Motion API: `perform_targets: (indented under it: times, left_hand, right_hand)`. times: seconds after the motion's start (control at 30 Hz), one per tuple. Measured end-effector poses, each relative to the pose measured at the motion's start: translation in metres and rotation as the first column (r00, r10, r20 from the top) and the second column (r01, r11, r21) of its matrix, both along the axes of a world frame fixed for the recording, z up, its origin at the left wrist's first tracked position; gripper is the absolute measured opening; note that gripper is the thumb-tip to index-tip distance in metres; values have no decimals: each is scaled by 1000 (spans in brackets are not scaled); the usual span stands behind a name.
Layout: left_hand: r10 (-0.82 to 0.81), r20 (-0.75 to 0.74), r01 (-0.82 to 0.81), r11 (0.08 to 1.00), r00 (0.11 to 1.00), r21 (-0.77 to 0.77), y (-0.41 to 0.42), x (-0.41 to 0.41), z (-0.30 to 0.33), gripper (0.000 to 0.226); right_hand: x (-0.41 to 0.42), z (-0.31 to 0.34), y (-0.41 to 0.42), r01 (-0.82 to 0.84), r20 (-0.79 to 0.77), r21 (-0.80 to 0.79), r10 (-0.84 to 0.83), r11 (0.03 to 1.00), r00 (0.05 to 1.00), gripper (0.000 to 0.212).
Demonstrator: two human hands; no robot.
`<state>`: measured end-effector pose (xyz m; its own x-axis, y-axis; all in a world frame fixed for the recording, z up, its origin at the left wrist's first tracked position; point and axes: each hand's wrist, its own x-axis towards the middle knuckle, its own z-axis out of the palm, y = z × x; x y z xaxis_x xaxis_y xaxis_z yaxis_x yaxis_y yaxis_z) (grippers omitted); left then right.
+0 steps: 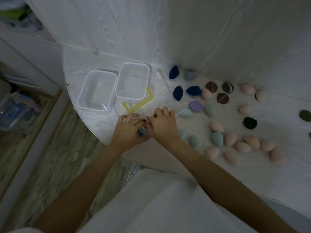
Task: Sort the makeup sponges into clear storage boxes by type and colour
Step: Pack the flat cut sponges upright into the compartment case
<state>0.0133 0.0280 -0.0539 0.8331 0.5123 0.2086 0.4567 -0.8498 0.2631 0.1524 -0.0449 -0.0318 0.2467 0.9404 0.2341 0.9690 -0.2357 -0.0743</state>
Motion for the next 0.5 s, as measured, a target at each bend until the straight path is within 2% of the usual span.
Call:
perform_targets:
  times: [0.17, 0.27, 0.5]
  left_hand:
    - [10, -30, -11, 1000, 1000, -7, 1, 0, 2, 49]
    - [33, -62, -33, 999, 998, -5, -1, 0, 0, 51]
    - [33, -65, -33, 999, 997, 3, 3, 4, 1, 55]
  right_hand:
    - [7, -12, 4, -82, -33, 31, 83, 996, 996, 32]
    - [8, -14, -1, -76, -58, 43, 79, 996, 995, 27]
    - [4, -6, 12, -75, -30, -99, 72, 992, 997, 15]
